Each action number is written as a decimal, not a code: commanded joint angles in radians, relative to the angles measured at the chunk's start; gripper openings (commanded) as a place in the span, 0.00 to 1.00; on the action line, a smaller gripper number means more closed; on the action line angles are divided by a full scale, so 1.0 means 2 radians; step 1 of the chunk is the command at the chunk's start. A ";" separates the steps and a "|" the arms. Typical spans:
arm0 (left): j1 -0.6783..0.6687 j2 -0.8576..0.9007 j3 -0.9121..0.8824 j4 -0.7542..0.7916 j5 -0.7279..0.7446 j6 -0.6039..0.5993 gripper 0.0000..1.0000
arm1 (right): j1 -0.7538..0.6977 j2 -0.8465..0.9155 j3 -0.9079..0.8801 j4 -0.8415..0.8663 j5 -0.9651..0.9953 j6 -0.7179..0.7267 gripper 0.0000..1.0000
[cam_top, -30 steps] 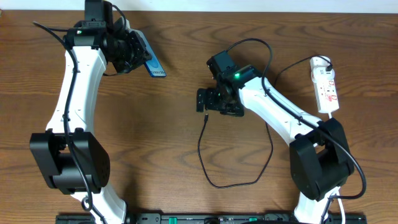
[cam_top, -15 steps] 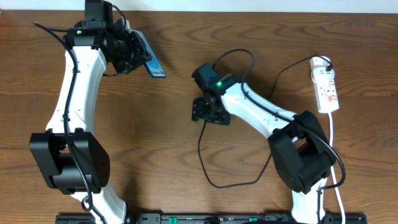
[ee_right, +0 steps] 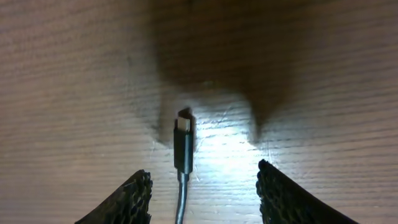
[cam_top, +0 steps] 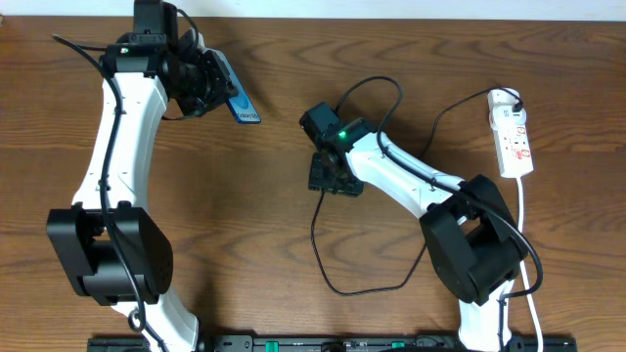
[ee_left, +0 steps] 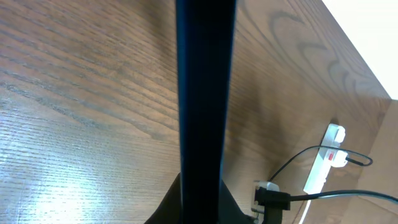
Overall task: Plug charger to phone and switch on socket
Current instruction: 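Lower the right gripper and close it on the USB-C plug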
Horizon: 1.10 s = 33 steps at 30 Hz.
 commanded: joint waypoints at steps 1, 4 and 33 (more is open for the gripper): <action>0.002 -0.017 0.001 0.000 0.003 0.006 0.07 | 0.002 0.009 -0.010 0.007 -0.001 0.009 0.50; 0.002 -0.017 0.001 -0.003 0.003 0.007 0.07 | 0.002 0.019 -0.010 0.007 -0.001 0.010 0.49; 0.002 -0.017 0.001 -0.003 0.003 0.006 0.07 | -0.019 0.032 -0.010 -0.009 -0.048 -0.018 0.40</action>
